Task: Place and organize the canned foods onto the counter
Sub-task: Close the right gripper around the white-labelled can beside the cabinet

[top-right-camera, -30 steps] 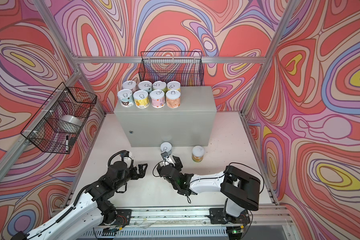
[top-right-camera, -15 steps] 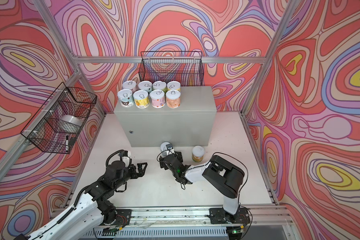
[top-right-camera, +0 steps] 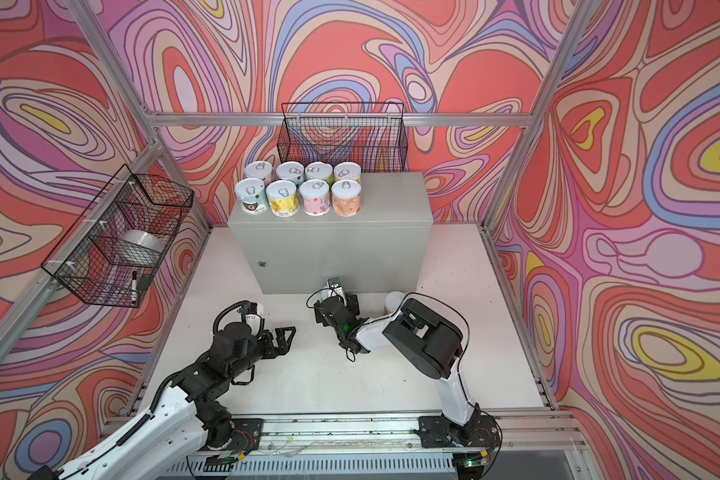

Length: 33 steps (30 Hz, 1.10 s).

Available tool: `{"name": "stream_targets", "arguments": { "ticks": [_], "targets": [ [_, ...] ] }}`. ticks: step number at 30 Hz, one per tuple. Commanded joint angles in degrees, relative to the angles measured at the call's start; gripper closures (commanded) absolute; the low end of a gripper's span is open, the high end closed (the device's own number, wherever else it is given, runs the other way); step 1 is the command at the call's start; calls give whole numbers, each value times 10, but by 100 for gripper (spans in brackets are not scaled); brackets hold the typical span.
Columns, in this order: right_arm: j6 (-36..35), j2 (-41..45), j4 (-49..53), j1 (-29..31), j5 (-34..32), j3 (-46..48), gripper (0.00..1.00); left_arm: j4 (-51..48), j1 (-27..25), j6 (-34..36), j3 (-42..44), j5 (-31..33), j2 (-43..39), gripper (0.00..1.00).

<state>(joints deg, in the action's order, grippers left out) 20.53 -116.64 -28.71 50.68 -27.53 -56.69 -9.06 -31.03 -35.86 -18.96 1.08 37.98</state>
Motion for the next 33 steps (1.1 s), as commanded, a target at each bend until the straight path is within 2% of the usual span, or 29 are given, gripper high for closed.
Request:
{"name": "stream_targets", "arguments": {
  "ticks": [1,14,24,30,32,33],
  "targets": [
    [18,-21,0,-6,-14,-11,3,3,4,-9,8,2,-8,6],
    [15,-57,-13,-11,-37,-35,6,10,4,-13,16,1,-4,6],
    [5,-56,-51,-11,-43,-14,16,15,3,-13,16,2,4,7],
    [-9,-45,-63,-11,-21,-1,45,23,4,-14,15,2,11,6],
    [-11,-37,-68,-10,-10,6,62,25,4,-15,15,1,12,7],
    [-11,-34,-69,-10,-5,10,78,25,4,-14,16,2,13,7]
  ]
}}
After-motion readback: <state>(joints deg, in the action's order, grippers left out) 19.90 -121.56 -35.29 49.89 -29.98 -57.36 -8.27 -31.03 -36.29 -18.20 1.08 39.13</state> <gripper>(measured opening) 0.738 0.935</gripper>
